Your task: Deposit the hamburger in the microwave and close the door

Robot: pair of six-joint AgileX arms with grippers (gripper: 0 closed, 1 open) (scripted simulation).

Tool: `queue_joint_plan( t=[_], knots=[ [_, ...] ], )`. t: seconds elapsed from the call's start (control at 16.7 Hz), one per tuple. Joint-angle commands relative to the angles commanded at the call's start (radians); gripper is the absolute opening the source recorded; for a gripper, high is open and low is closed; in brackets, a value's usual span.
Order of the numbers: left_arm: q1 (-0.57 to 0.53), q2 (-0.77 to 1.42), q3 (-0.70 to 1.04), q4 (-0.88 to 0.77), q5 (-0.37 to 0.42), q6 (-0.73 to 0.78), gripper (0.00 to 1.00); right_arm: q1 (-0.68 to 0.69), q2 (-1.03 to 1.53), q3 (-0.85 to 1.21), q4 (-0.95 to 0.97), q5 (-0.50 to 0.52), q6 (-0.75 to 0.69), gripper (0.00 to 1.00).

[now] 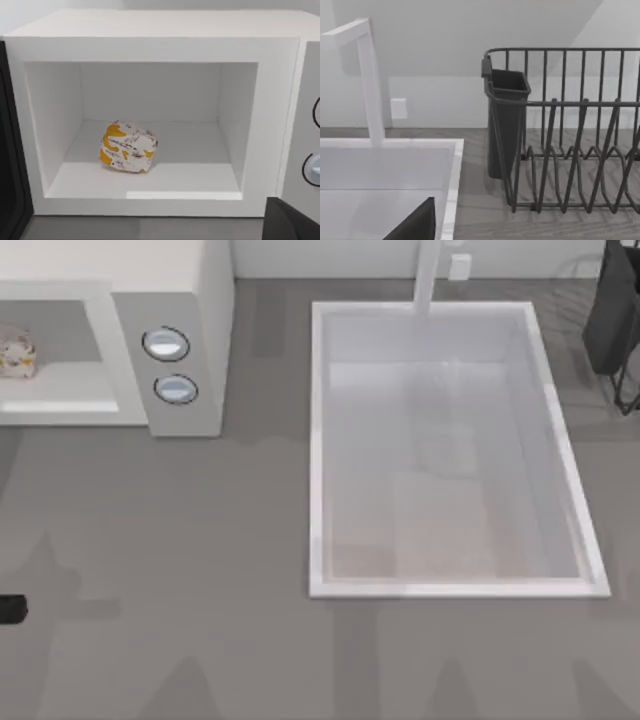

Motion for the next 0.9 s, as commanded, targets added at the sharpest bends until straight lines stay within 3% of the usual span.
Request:
queue_joint_plan(
  t=[0.18,0.54,0.9],
  knots=[
    [-0.059,-0.076,0.013,-0.077,-0.063,-0.001,0.0,0.0,0.0,0.0,0.0,0.0,0.0,1.0],
    [-0.066,-0.094,0.011,-0.096,-0.071,-0.002,0.0,0.0,0.0,0.0,0.0,0.0,0.0,1.0],
    [-0.109,-0.245,0.008,-0.243,-0.112,-0.004,0.0,0.0,0.0,0.0,0.0,0.0,0.0,1.0]
  ],
)
